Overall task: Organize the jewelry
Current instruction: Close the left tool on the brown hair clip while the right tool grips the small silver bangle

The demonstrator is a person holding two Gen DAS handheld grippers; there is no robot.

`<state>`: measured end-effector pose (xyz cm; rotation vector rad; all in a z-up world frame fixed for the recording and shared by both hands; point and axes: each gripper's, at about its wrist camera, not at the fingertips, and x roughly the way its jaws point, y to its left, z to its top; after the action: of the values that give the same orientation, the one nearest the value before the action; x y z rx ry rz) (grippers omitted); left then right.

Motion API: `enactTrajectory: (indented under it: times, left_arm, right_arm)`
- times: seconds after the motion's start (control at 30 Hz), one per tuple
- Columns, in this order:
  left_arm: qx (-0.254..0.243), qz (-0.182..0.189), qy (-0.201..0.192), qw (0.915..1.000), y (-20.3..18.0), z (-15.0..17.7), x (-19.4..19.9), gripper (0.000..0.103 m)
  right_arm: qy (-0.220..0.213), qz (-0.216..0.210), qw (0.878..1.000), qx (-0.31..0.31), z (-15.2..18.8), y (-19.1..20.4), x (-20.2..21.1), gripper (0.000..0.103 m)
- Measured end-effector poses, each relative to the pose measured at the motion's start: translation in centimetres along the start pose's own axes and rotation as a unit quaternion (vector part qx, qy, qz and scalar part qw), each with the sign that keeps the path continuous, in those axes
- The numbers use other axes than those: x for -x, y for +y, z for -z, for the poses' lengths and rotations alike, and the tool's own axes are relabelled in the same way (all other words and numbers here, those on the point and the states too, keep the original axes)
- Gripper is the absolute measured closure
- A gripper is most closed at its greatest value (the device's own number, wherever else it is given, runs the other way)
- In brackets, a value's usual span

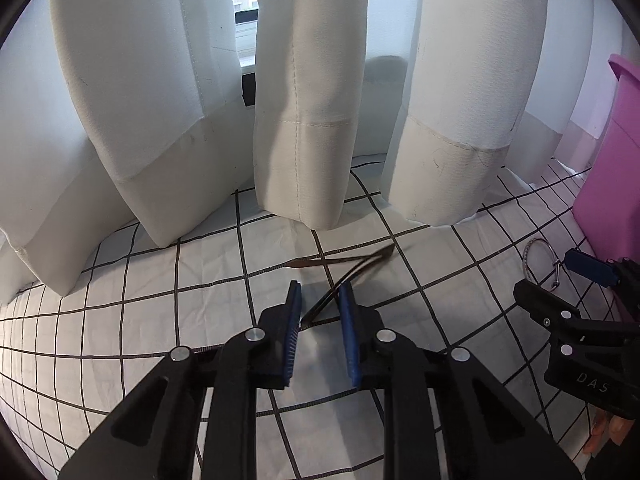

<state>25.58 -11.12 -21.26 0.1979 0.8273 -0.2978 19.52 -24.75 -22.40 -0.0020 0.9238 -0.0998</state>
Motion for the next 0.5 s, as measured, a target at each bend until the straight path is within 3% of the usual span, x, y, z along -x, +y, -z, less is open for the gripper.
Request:
enactTrajectory:
  times: [0.07, 0.1, 0.13, 0.5]
  left_arm:
    - [-0.004, -0.011, -0.005, 0.9999, -0.3, 0.3, 0.2, 0.1]
    - [-0.002, -0.01, -0.005, 0.9999, -0.3, 0.4, 0.4, 0.1]
    - [0.0, -0.006, -0.005, 1.0, -0.3, 0.5, 0.5, 0.1]
    - [0.017, 0.008, -0.004, 0.9998, 1.5, 2.0, 2.7, 0.1]
  right_arm:
    - [-0.005, -0.001, 1.0, 0.002, 0.3, 0.2, 0.3, 0.04]
    - [-0.009, 0.0, 1.0, 0.001, 0.3, 0.1, 0.3, 0.052]
    - [-0.011, 0.0, 1.0, 0.0, 0.2, -0.1, 0.3, 0.055]
    - [-0.021, -0.017, 1.0, 0.003, 0.8, -1.0, 0.7, 0.055]
